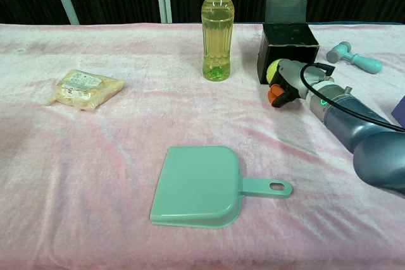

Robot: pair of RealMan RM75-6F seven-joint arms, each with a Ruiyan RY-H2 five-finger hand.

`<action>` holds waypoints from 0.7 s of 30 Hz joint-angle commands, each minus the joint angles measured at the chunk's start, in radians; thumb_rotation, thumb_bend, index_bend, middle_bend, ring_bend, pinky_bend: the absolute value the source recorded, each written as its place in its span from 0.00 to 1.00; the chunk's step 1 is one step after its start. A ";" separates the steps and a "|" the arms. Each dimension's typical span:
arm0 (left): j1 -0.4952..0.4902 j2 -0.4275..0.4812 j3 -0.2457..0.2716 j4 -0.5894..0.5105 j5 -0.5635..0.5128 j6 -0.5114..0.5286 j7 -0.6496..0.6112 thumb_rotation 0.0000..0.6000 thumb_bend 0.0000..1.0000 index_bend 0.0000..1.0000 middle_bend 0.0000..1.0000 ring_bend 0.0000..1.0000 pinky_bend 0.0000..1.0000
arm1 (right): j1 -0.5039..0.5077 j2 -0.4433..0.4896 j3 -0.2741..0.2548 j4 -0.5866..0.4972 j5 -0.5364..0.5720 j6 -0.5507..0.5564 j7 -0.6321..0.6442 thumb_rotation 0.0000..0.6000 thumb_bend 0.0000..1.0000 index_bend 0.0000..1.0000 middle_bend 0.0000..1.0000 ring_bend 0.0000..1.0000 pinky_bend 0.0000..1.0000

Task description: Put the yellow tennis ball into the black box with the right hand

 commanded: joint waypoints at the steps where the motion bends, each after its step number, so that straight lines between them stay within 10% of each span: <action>1: 0.000 0.000 -0.001 -0.001 -0.001 -0.001 0.001 1.00 0.45 0.17 0.10 0.04 0.06 | 0.021 -0.012 0.015 0.038 0.013 -0.011 0.005 1.00 0.84 1.00 0.96 0.98 1.00; 21: -0.002 0.002 -0.003 -0.009 -0.010 -0.009 0.000 1.00 0.45 0.17 0.10 0.04 0.06 | 0.088 -0.052 0.041 0.199 0.038 -0.077 0.072 1.00 0.83 1.00 0.96 0.98 1.00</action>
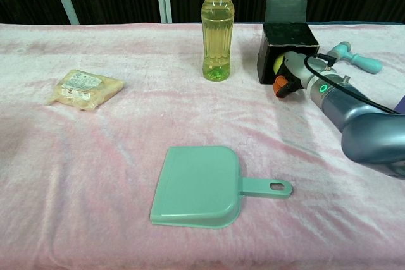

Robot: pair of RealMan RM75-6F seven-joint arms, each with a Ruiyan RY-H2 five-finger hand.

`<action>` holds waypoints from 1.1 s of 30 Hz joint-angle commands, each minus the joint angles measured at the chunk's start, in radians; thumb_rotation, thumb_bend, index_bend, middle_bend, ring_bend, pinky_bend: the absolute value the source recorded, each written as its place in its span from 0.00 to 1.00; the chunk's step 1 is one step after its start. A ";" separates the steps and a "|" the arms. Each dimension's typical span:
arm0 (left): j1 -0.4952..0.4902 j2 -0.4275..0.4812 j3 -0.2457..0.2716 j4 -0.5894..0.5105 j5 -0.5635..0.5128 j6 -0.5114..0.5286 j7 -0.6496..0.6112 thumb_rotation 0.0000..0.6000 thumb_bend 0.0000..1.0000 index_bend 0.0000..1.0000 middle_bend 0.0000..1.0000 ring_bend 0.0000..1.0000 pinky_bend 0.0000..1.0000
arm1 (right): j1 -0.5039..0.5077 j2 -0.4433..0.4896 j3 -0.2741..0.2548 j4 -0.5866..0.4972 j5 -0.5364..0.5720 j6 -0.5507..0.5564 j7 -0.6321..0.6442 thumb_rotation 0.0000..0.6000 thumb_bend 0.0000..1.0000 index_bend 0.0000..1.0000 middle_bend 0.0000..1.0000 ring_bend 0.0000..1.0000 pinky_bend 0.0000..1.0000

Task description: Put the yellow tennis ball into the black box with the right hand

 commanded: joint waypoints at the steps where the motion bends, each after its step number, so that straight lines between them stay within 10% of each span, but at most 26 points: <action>1: 0.000 0.000 -0.001 -0.001 -0.002 -0.001 -0.001 1.00 0.45 0.17 0.10 0.04 0.06 | 0.009 -0.009 0.000 0.021 0.000 -0.008 0.008 1.00 0.83 1.00 0.96 0.98 1.00; 33: -0.001 0.005 -0.006 -0.001 -0.011 -0.003 -0.006 1.00 0.45 0.17 0.10 0.04 0.06 | 0.019 -0.023 -0.007 0.071 -0.036 -0.001 0.095 1.00 0.79 1.00 0.93 0.96 1.00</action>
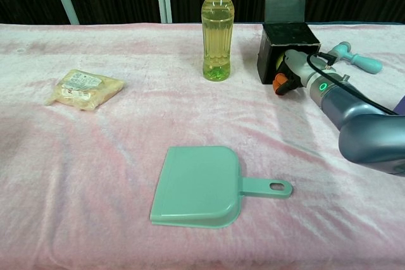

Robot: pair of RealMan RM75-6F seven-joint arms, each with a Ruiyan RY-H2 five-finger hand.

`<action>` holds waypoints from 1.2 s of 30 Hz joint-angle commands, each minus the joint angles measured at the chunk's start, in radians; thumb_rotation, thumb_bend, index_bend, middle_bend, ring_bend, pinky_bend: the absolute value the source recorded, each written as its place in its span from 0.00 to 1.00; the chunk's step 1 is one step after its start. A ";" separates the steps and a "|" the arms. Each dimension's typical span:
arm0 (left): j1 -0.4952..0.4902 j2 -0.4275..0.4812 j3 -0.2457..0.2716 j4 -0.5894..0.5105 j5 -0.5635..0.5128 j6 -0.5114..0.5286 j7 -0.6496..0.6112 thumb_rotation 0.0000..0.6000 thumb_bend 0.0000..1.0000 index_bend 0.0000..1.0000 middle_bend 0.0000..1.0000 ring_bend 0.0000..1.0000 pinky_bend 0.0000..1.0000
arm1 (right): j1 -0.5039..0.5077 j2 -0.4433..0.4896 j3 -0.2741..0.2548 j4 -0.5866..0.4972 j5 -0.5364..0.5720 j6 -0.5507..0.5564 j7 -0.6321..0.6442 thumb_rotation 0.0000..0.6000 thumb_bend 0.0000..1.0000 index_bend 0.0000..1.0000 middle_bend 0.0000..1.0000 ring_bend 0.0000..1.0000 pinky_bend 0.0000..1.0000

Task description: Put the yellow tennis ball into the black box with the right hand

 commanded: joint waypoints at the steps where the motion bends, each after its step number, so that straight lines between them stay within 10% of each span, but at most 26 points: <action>1: 0.000 0.000 0.000 -0.001 0.000 -0.001 0.000 1.00 0.45 0.17 0.10 0.04 0.06 | -0.006 0.005 -0.003 -0.014 -0.003 0.009 -0.001 1.00 0.79 1.00 0.93 0.96 1.00; 36: 0.003 0.001 0.000 -0.001 0.001 0.004 -0.001 1.00 0.45 0.17 0.10 0.04 0.06 | -0.096 0.131 -0.053 -0.284 0.007 0.055 -0.106 1.00 0.73 0.77 0.68 0.72 0.84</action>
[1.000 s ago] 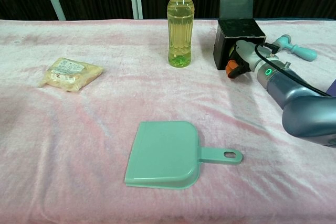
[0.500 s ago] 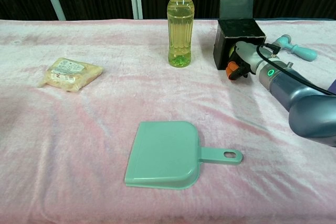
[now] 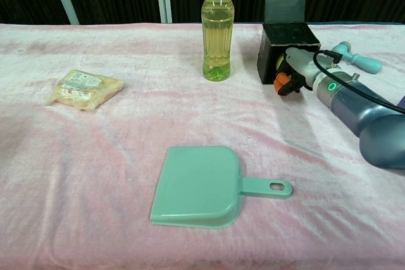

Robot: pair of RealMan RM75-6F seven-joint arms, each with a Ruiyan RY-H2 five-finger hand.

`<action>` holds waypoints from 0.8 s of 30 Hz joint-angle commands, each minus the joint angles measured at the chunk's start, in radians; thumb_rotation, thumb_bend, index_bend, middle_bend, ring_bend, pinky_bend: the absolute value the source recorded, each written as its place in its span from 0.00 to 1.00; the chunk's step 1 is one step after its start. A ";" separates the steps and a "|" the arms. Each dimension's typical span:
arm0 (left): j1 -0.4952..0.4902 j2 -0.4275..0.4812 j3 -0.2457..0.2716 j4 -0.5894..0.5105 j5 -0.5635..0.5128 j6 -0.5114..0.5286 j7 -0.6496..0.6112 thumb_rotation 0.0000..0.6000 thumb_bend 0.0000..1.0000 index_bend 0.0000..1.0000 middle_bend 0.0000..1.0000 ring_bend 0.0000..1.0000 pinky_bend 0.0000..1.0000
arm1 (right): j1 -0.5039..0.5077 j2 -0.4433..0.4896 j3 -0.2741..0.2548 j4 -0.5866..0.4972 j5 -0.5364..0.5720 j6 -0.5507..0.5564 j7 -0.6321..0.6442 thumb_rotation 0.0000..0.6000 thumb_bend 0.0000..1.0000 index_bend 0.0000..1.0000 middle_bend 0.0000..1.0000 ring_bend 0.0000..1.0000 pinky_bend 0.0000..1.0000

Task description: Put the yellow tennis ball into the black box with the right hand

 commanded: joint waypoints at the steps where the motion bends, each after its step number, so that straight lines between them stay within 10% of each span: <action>1: 0.000 0.000 -0.001 0.001 -0.001 0.000 0.000 1.00 0.45 0.17 0.10 0.04 0.06 | -0.029 0.033 -0.018 -0.074 0.003 0.018 -0.027 1.00 0.73 0.77 0.68 0.72 0.84; 8: -0.001 -0.001 -0.001 0.002 0.000 -0.001 0.000 1.00 0.45 0.17 0.10 0.04 0.06 | -0.111 0.171 -0.054 -0.338 -0.007 0.086 -0.081 1.00 0.68 0.71 0.62 0.66 0.80; 17: 0.000 -0.004 -0.001 0.002 0.014 0.010 0.006 1.00 0.45 0.17 0.10 0.04 0.06 | -0.268 0.629 -0.145 -0.972 0.088 0.128 -0.260 1.00 0.45 0.36 0.31 0.38 0.44; 24: 0.001 -0.006 0.001 -0.003 0.059 0.041 0.008 1.00 0.45 0.17 0.10 0.04 0.05 | -0.375 0.864 -0.204 -1.194 0.035 0.224 -0.246 1.00 0.30 0.21 0.12 0.20 0.29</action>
